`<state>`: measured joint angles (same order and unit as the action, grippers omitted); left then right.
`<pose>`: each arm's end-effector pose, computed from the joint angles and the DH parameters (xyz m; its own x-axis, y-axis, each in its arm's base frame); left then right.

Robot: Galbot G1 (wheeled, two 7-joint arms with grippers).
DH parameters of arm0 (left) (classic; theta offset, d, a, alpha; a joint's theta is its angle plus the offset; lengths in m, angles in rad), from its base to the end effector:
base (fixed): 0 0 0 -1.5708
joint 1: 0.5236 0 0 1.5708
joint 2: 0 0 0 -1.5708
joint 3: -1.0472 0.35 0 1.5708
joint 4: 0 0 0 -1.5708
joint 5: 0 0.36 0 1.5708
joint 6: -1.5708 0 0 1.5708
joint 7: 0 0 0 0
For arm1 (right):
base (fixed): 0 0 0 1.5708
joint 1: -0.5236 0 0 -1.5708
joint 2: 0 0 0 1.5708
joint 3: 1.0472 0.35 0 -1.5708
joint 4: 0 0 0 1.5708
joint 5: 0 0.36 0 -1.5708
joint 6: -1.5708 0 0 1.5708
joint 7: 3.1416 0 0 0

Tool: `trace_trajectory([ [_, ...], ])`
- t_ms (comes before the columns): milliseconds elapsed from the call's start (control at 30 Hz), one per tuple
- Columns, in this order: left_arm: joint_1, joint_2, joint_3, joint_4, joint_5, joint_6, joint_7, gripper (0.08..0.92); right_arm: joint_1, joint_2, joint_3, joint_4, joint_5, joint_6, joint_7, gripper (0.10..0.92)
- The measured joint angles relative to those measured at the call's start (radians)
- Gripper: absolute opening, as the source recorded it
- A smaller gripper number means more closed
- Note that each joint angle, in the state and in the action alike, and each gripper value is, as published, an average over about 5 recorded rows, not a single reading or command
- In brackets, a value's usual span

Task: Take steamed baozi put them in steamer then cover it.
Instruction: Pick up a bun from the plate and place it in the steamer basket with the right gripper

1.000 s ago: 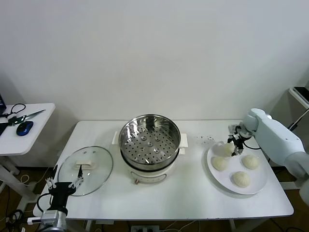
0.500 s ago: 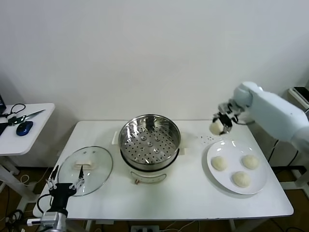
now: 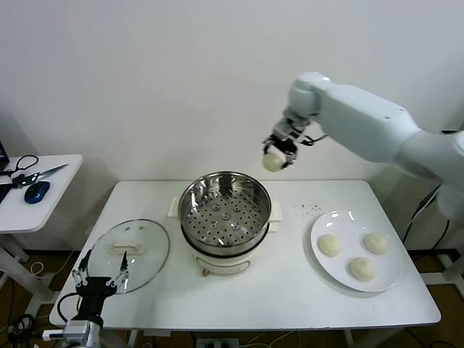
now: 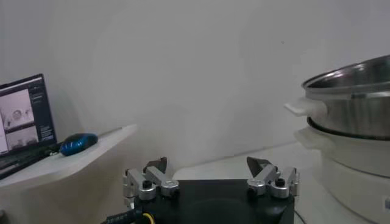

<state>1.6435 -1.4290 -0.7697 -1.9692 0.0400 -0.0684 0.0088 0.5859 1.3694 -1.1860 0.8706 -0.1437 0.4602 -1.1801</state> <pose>0.1557 0.1097 -0.3436 -0.9854 -0.1408 0.0956 -0.1081 0.9517 0.2874 0.6259 0.1507 0.0009 -0.2793 -0.1091 0.9540 -0.3585 -0.9098 -0.2090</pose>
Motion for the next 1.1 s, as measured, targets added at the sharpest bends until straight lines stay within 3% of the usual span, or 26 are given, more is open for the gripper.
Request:
trace_trajectory([
  [500, 0.016, 0.016, -0.002, 0.000, -0.004, -0.005, -0.001, 0.823, -0.138, 0.163, -0.004, -0.054, -0.265, 0.127, 0.062, 0.721],
  [800, 0.013, 0.014, 0.001, 0.007, -0.003, -0.006, -0.001, 0.823, -0.182, 0.175, -0.009, -0.065, -0.320, 0.144, 0.068, 0.731],
  [1100, 0.009, 0.011, 0.004, 0.010, 0.002, -0.003, -0.002, 0.823, -0.186, 0.165, -0.002, -0.050, -0.336, 0.142, 0.075, 0.820],
])
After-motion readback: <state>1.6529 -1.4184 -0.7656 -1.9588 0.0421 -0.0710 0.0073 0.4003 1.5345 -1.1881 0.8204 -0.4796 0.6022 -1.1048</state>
